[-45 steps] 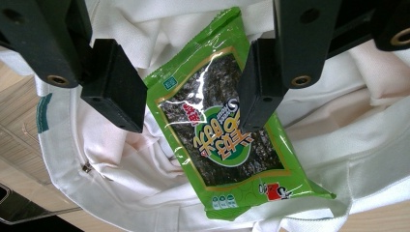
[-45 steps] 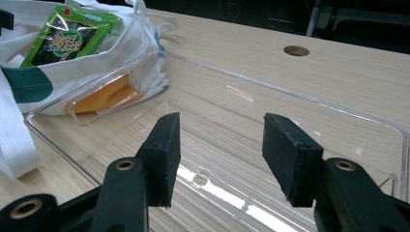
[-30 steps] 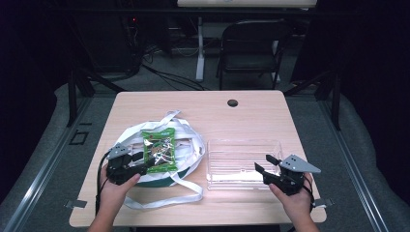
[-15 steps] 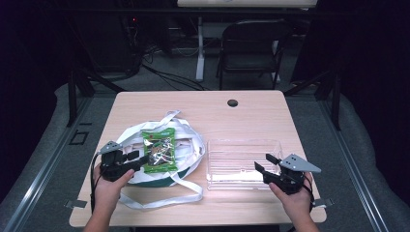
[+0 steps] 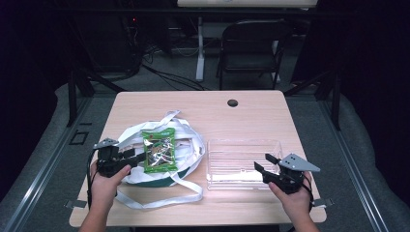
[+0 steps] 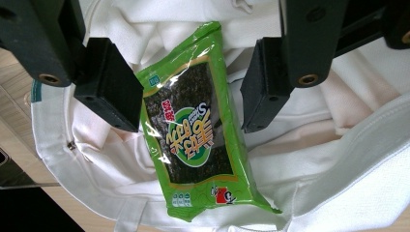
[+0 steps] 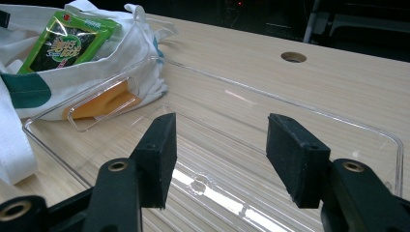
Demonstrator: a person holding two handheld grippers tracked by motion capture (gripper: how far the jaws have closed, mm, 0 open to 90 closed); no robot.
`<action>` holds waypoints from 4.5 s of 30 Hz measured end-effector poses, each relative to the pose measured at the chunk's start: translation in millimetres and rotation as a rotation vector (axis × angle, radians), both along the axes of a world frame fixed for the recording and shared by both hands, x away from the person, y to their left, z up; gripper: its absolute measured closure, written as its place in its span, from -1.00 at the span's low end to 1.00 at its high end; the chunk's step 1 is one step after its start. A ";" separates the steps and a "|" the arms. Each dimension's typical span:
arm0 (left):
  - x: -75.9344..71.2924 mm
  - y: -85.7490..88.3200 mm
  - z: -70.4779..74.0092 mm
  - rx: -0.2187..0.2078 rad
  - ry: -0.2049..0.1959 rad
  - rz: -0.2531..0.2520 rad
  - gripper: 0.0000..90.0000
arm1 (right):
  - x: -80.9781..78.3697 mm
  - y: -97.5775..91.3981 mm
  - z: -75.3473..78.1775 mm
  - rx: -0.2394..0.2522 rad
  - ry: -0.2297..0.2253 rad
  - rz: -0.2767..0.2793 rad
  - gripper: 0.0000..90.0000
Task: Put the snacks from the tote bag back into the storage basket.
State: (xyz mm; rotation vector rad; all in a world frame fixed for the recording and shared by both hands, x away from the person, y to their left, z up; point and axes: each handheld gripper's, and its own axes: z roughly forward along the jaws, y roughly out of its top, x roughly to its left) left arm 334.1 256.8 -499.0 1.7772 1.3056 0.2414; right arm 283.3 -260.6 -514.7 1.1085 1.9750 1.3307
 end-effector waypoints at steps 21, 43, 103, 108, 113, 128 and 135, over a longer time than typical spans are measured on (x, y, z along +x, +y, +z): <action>35.3 -6.0 8.9 -0.007 0.121 0.001 -0.16 | 1.0 1.4 -1.9 -0.004 0.009 0.007 -0.02; 70.3 -16.0 -10.1 0.009 0.219 0.012 -0.16 | 1.4 1.0 -2.6 -0.001 0.010 0.014 -0.02; 51.5 -10.6 -0.9 0.045 0.194 -0.118 0.55 | 0.9 2.6 -3.1 -0.013 0.006 0.028 -0.02; 47.8 -7.0 0.4 0.045 0.182 -0.131 0.59 | 1.3 3.3 -3.5 -0.012 0.009 0.032 -0.02; 46.1 -5.8 2.1 0.051 0.167 -0.142 0.62 | 1.6 4.0 -4.0 -0.015 0.011 0.031 -0.02; 46.2 -3.0 16.6 0.074 0.114 -0.141 0.65 | 1.7 3.7 -4.0 -0.015 0.009 0.030 -0.02; 45.8 -0.9 27.5 0.064 0.090 -0.137 0.65 | 1.8 3.5 -4.0 -0.014 0.008 0.029 -0.02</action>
